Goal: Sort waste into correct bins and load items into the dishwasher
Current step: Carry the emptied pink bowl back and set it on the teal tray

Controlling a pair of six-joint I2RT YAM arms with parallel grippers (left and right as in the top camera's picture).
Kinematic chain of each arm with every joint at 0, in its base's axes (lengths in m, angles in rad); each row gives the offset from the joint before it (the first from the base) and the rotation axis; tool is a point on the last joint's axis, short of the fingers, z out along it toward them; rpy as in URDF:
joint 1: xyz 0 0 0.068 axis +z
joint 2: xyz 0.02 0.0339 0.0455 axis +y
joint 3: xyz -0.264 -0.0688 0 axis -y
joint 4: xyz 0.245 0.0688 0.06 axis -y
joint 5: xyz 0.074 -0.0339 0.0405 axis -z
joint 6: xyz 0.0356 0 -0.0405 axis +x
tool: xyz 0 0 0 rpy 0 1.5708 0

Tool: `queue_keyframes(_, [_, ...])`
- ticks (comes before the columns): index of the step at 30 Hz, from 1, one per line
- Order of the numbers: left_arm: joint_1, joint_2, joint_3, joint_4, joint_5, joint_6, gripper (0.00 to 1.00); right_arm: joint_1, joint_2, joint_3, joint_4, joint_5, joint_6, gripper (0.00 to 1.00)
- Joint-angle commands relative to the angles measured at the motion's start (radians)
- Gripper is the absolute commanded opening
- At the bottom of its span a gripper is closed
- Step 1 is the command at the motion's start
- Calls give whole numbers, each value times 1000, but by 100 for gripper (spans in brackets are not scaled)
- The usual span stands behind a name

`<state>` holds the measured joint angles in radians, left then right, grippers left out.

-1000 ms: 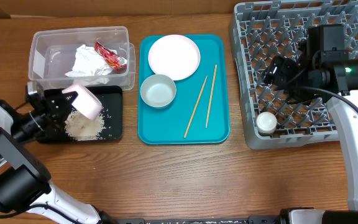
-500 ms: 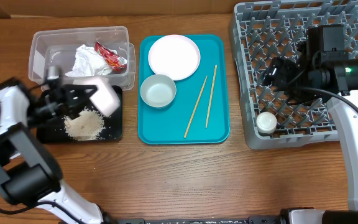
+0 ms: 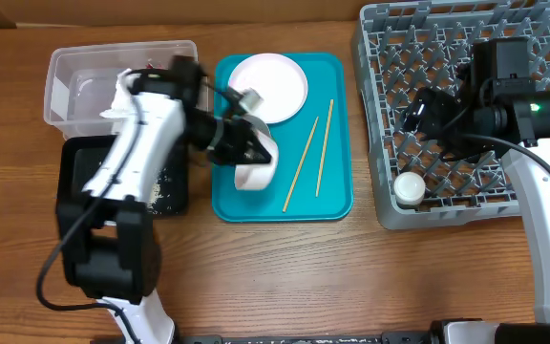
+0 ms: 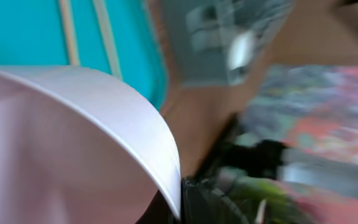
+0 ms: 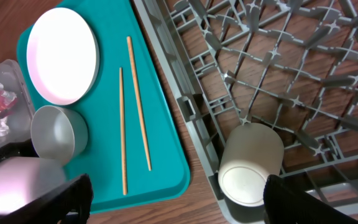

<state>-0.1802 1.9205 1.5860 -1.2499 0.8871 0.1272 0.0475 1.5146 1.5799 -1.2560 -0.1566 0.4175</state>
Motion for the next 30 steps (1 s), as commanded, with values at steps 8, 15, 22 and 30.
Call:
queue_keyframes(8, [-322, -30, 17, 39, -723, -373, 4, 3, 0, 3, 8, 6, -23, 89])
queue_keyframes(15, [-393, -29, -38, 67, -949, -465, 4, 3, 0, 3, 9, 6, -23, 89])
queue_keyframes(22, [-393, -29, -110, 117, -912, -465, 4, 3, 0, 3, 11, 6, -23, 90])
queue_keyframes(30, [-392, -29, -109, 121, -863, -464, 17, 3, 0, 3, 32, 6, -26, 90])
